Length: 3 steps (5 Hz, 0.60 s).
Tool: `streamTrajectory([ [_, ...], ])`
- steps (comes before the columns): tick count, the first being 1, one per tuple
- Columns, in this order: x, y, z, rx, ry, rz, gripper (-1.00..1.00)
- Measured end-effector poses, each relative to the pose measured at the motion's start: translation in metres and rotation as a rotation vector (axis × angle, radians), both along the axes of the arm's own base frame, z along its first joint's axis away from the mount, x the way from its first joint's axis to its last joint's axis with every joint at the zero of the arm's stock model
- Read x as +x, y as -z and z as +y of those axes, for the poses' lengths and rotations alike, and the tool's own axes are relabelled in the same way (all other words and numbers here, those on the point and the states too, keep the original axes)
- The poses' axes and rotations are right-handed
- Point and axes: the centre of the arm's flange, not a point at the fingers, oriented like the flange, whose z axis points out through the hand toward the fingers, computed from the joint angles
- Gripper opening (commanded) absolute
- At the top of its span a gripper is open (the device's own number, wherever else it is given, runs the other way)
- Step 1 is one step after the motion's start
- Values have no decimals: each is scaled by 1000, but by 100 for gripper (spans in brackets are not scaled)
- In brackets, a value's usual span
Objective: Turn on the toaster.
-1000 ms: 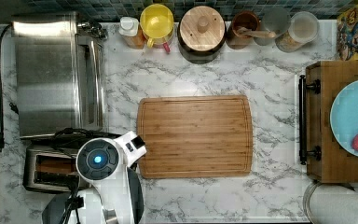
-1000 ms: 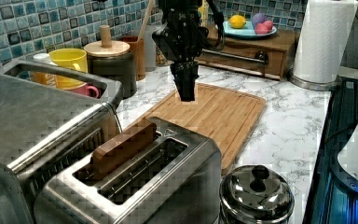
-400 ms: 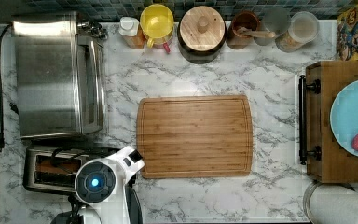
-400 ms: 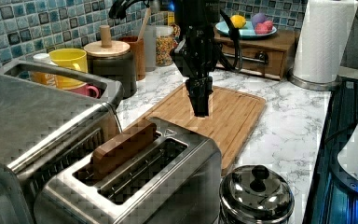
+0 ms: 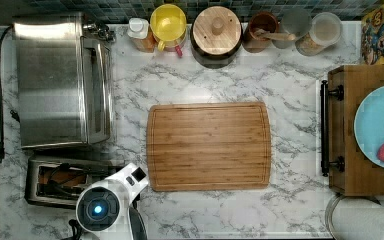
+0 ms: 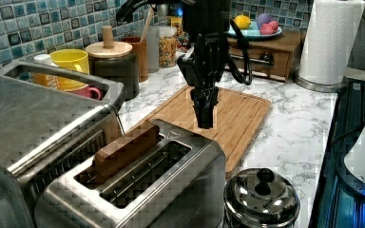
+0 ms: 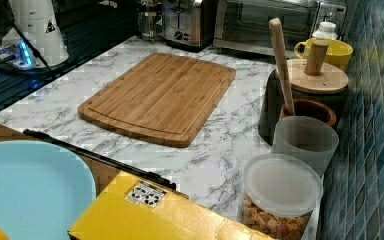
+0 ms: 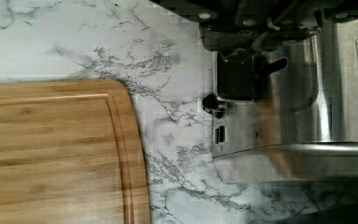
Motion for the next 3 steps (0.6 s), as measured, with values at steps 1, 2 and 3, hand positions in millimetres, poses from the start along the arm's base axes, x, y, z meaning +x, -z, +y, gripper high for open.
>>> streamTrajectory([
  [1, -2, 3, 10, -8, -27, -32, -100],
  [2, -3, 10, 17, -18, 7, -32, -100],
  [3, 0, 24, 15, -31, 36, 6, -100],
])
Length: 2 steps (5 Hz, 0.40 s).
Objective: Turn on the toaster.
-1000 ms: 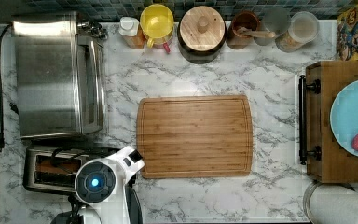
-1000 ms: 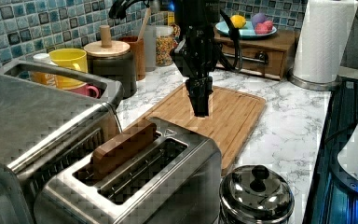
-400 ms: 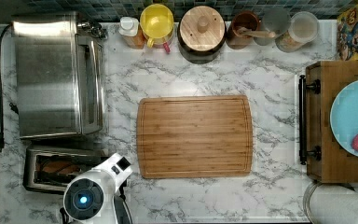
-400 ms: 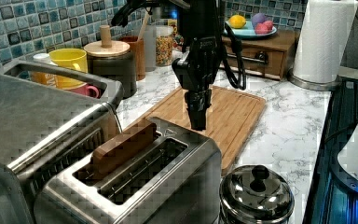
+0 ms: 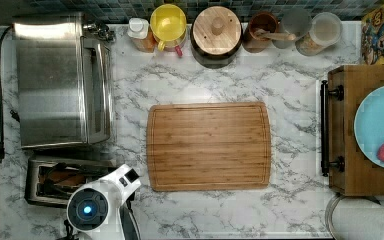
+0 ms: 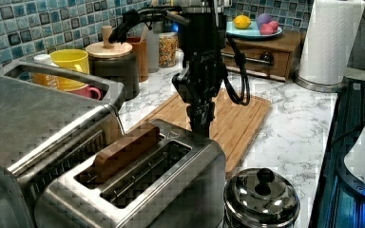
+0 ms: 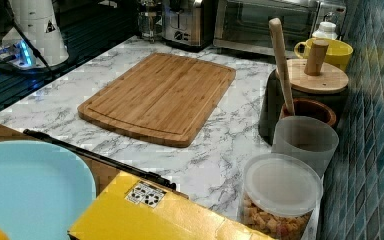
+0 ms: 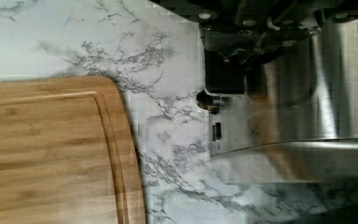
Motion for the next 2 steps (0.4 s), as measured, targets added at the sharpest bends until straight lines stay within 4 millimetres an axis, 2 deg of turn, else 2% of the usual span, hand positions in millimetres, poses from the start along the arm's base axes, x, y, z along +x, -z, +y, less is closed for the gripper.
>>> streamTrajectory([
  [1, 4, 13, -4, -7, 27, 32, -100],
  [2, 7, 12, -6, -3, 38, 21, -100],
])
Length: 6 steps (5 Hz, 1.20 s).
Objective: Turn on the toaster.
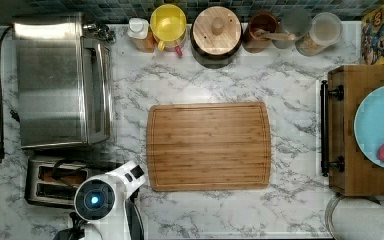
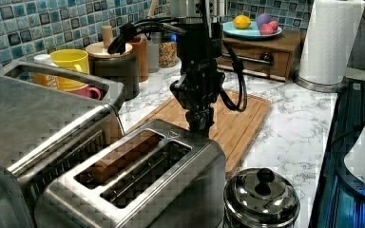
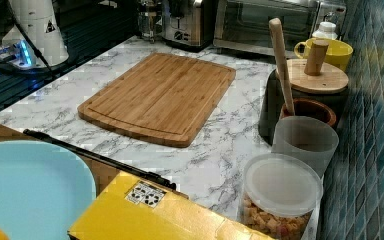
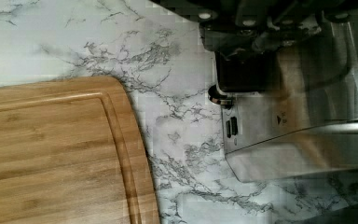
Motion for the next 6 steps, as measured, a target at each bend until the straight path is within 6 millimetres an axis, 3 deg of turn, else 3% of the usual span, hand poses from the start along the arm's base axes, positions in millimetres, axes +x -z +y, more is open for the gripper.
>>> streamTrajectory([
  [4, 18, 36, -4, 7, 31, 65, -100],
  [6, 24, 39, -12, 35, 90, 97, -100],
])
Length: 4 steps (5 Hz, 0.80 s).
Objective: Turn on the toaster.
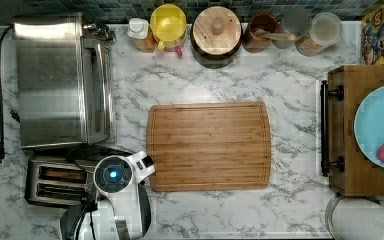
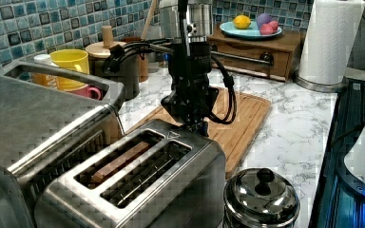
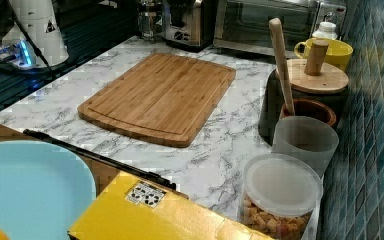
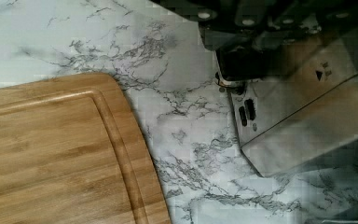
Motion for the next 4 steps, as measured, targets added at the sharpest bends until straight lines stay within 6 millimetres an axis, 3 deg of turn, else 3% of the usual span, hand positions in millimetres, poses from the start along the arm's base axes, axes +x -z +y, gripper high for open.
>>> streamTrajectory([
  [4, 1, 0, -3, 18, 17, 12, -100],
])
